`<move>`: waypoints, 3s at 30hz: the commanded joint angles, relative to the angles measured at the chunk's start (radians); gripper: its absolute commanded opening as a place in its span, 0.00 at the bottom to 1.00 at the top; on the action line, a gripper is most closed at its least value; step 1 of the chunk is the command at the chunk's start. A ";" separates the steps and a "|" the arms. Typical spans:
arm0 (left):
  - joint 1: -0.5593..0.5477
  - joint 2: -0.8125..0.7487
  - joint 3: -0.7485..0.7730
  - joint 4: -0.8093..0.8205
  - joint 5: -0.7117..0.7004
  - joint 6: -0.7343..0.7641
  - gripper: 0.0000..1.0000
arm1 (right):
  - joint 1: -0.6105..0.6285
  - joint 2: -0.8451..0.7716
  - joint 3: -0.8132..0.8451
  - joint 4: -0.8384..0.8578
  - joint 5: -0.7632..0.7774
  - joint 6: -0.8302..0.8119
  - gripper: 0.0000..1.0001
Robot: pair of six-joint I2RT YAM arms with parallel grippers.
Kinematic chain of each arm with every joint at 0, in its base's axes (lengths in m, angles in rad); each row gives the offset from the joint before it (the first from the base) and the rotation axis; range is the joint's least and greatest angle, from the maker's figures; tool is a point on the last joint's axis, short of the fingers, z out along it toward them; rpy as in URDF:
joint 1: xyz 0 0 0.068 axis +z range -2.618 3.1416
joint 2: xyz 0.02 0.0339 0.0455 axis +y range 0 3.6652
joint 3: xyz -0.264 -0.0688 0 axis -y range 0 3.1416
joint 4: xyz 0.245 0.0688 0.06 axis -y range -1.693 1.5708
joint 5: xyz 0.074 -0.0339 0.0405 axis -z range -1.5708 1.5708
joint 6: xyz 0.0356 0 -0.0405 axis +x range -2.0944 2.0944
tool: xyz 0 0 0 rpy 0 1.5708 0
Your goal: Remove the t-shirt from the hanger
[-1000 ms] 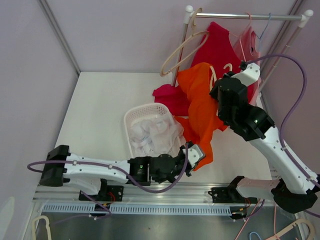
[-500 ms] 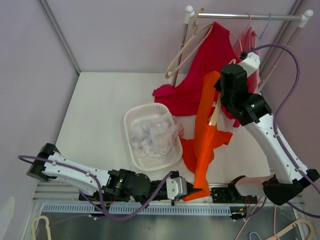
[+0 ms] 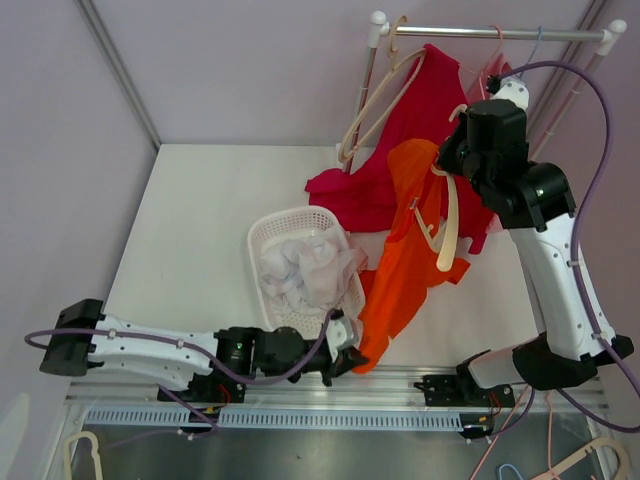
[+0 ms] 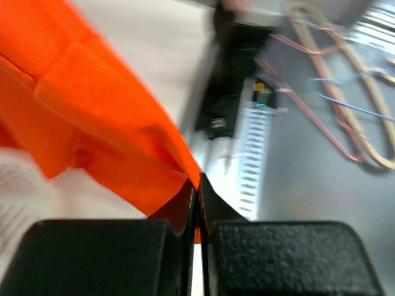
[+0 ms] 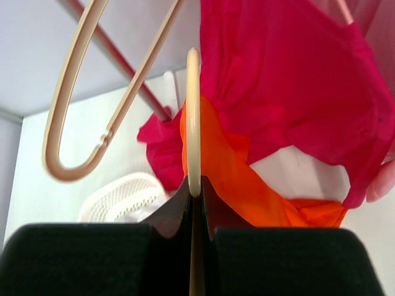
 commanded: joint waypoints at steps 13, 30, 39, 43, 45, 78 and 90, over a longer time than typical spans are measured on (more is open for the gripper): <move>0.419 -0.104 0.671 -0.497 -0.262 -0.045 0.01 | 0.099 -0.242 -0.059 -0.139 -0.054 -0.047 0.00; 0.617 0.263 1.728 -0.613 0.000 0.489 0.01 | -0.079 0.002 0.019 0.429 -0.205 -0.276 0.00; 0.705 0.327 1.745 -0.612 0.143 0.446 0.01 | -0.145 0.209 0.183 0.497 -0.302 -0.340 0.00; 0.726 0.341 1.786 -0.593 0.192 0.445 0.01 | -0.174 0.282 0.269 0.520 -0.276 -0.354 0.00; 0.728 0.344 1.806 -0.586 0.190 0.448 0.01 | -0.186 0.313 0.335 0.515 -0.261 -0.359 0.00; 0.972 0.266 0.670 -0.644 0.069 -0.291 0.01 | -0.211 0.570 0.414 0.526 -0.328 -0.366 0.00; 1.032 0.455 0.334 -0.434 0.333 -0.606 0.01 | -0.238 0.341 0.263 0.399 -0.384 -0.356 0.41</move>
